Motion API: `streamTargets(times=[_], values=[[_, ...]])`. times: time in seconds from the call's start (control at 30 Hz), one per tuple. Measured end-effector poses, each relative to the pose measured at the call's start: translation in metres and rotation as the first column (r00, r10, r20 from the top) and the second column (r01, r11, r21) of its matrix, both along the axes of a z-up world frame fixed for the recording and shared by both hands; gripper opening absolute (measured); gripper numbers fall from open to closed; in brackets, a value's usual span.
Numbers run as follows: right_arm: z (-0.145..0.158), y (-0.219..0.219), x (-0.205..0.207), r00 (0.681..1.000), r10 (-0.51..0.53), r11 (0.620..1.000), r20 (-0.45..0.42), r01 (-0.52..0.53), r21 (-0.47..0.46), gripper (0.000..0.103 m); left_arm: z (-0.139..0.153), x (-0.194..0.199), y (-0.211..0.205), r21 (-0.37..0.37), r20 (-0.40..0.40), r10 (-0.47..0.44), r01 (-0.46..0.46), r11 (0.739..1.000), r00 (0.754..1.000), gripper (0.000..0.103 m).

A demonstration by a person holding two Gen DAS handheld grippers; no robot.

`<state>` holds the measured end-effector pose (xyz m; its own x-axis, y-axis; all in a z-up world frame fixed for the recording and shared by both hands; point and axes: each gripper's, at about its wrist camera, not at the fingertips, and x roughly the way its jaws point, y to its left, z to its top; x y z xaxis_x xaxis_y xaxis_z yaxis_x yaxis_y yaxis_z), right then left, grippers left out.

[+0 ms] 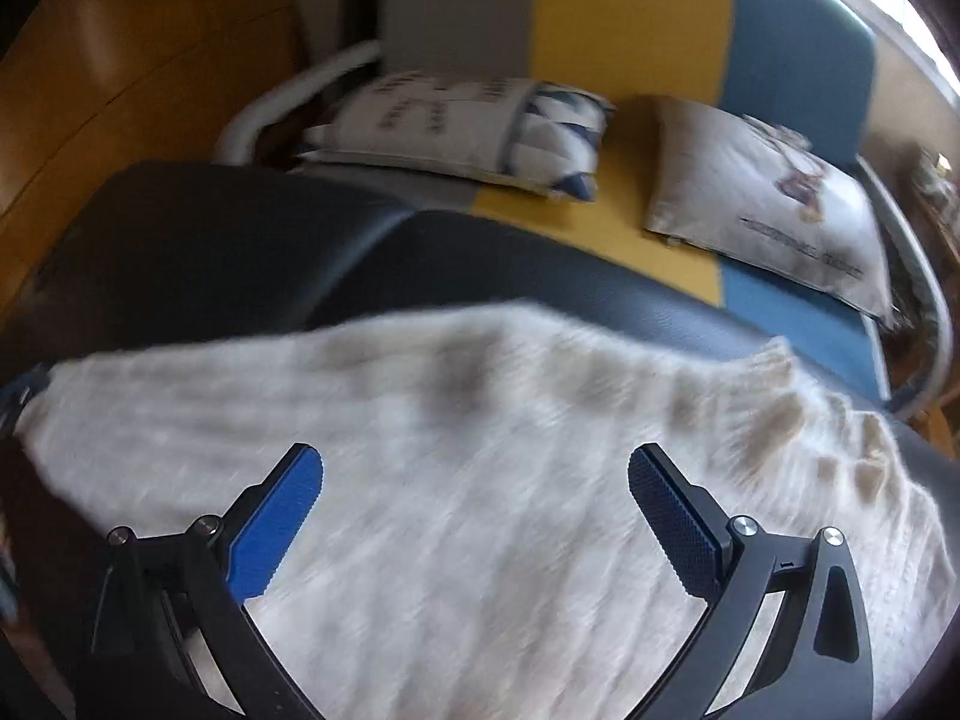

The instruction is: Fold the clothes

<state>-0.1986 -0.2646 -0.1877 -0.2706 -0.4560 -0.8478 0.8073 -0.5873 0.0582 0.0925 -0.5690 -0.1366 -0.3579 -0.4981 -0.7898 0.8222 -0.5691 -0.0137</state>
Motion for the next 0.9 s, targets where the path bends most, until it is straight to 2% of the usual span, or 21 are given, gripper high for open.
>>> streamTargets(times=[0.1,0.17,0.23,0.37,0.57,0.63,0.73,0.83,0.9], values=[[-0.007,-0.008,0.024,0.999,0.043,0.999,-0.021,-0.043,0.026,0.103,-0.015,0.029,-0.018,0.007,0.061,0.070,-0.071,0.997,0.996,0.024],[-0.019,-0.017,0.029,0.999,0.037,0.997,-0.020,-0.036,0.063,0.103,-0.021,0.041,-0.019,0.000,0.056,0.076,-0.076,0.997,0.996,0.027],[-0.025,-0.023,0.031,1.000,0.015,0.998,-0.023,-0.014,0.064,0.103,-0.024,0.045,-0.014,-0.022,0.072,0.076,-0.075,0.997,0.994,0.027],[-0.020,-0.024,0.028,1.000,-0.014,0.998,-0.004,0.014,0.063,0.103,-0.021,0.045,-0.005,-0.019,0.075,0.087,-0.086,0.996,0.993,0.027],[0.004,0.004,0.045,1.000,-0.019,1.000,-0.023,0.019,0.003,0.103,-0.013,0.043,0.005,-0.020,0.043,0.079,-0.078,0.997,0.996,0.027],[0.007,0.019,0.054,0.999,-0.026,1.000,-0.028,0.026,0.011,0.103,-0.017,0.040,0.002,-0.002,0.049,0.074,-0.074,0.997,0.996,0.027],[0.002,0.046,0.068,0.997,-0.053,0.996,-0.047,0.056,0.062,0.103,-0.021,0.040,0.000,0.016,0.047,0.074,-0.075,0.997,0.996,0.028],[-0.017,0.061,0.074,0.996,-0.090,0.987,-0.003,0.089,0.135,0.103,-0.020,0.040,0.002,0.022,0.047,0.086,-0.087,0.996,0.995,0.028],[-0.019,0.067,0.075,0.994,-0.111,0.987,0.011,0.109,0.115,0.103,-0.010,0.040,0.013,0.029,0.003,0.085,-0.085,0.996,0.996,0.026]])
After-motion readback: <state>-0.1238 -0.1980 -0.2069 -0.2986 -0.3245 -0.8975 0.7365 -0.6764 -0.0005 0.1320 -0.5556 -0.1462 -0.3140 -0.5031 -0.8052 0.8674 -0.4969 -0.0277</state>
